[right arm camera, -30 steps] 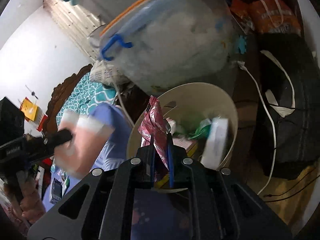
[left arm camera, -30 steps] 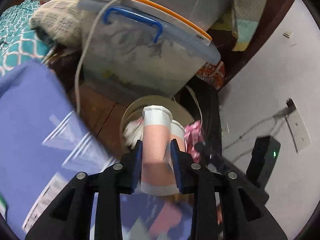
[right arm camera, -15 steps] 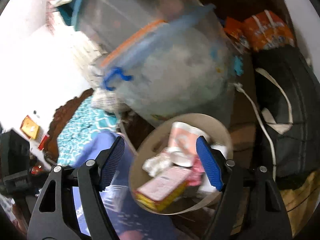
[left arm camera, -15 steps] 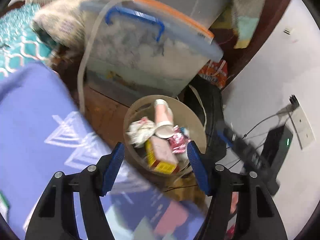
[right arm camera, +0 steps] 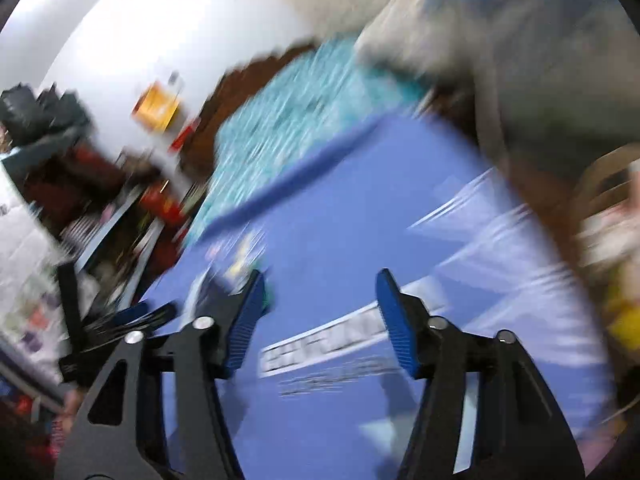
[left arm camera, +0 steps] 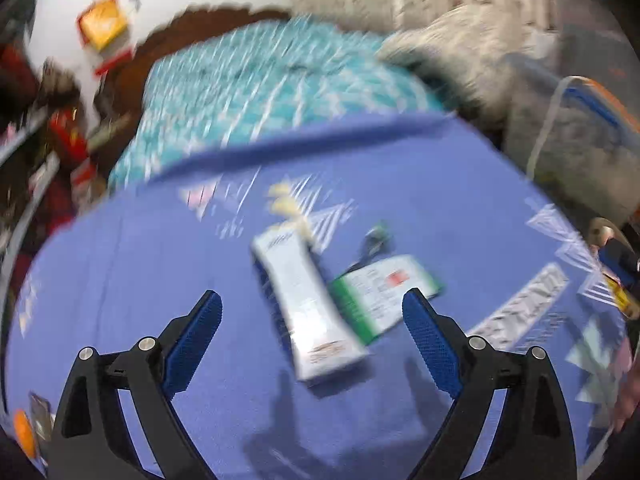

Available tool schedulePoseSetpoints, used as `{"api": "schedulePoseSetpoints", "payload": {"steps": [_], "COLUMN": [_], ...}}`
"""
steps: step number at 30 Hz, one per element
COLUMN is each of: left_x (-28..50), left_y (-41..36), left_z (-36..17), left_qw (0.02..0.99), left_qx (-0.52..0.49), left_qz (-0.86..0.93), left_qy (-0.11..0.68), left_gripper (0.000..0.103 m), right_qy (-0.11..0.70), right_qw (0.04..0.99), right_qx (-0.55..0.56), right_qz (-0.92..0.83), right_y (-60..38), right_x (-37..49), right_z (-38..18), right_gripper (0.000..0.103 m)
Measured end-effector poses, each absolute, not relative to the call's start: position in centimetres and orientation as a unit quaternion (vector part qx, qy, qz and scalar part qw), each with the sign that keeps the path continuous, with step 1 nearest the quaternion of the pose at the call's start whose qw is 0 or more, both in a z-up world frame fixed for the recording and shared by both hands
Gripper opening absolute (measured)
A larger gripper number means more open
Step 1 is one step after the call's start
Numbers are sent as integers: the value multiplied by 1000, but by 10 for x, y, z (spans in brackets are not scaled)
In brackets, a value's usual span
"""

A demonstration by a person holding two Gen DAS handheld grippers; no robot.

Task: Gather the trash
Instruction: 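Grasp the milk carton with the left tool while the right grasps the green packet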

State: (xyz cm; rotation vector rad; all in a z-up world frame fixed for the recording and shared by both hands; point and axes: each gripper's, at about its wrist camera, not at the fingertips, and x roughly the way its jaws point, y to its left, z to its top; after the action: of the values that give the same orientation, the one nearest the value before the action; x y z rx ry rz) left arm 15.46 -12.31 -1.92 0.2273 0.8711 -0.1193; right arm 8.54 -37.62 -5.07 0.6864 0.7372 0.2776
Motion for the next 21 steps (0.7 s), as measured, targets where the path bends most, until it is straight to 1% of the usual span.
{"api": "schedulePoseSetpoints", "payload": {"steps": [2, 3, 4, 5, 7, 12, 16, 17, 18, 19, 20, 21], "left_x": [167, 171, 174, 177, 179, 172, 169, 168, 167, 167, 167, 168], "left_y": [-117, -115, -112, -110, -95, -75, -62, -61, -56, -58, -54, -53], "left_z": [-34, -38, -44, -48, -53, -51, -50, -51, -51, -52, -52, -51], "left_qw": [894, 893, 890, 886, 874, 871, 869, 868, 867, 866, 865, 864], "left_qx": [103, 96, 86, 78, 36, 21, -3, -8, -17, -22, -30, -33], "left_qz": [-57, -62, -66, -72, -122, -154, -171, -173, -176, -177, -179, -179], "left_qy": [432, 436, 444, 452, 468, 465, 465, 465, 465, 466, 468, 469], "left_gripper": [88, 88, 83, 69, 59, 55, 53, 52, 52, 52, 52, 51], "right_qy": [395, 412, 427, 437, 450, 448, 447, 447, 446, 450, 455, 455], "right_qw": [840, 827, 816, 809, 803, 797, 799, 802, 804, 803, 797, 795], "right_qx": [336, 344, 352, 356, 359, 380, 374, 369, 365, 364, 367, 372], "right_qz": [159, 168, 170, 167, 155, 141, 147, 148, 145, 146, 150, 153], "right_y": [-342, -329, -317, -310, -299, -290, -268, -262, -255, -249, -244, -240], "right_x": [116, 129, 141, 150, 164, 186, 187, 184, 186, 186, 182, 181], "right_z": [-70, -79, -86, -92, -101, -101, -93, -93, -92, -94, -100, -101], "right_gripper": [48, 48, 47, 47, 47, 49, 49, 47, 43, 27, 17, 14]}}
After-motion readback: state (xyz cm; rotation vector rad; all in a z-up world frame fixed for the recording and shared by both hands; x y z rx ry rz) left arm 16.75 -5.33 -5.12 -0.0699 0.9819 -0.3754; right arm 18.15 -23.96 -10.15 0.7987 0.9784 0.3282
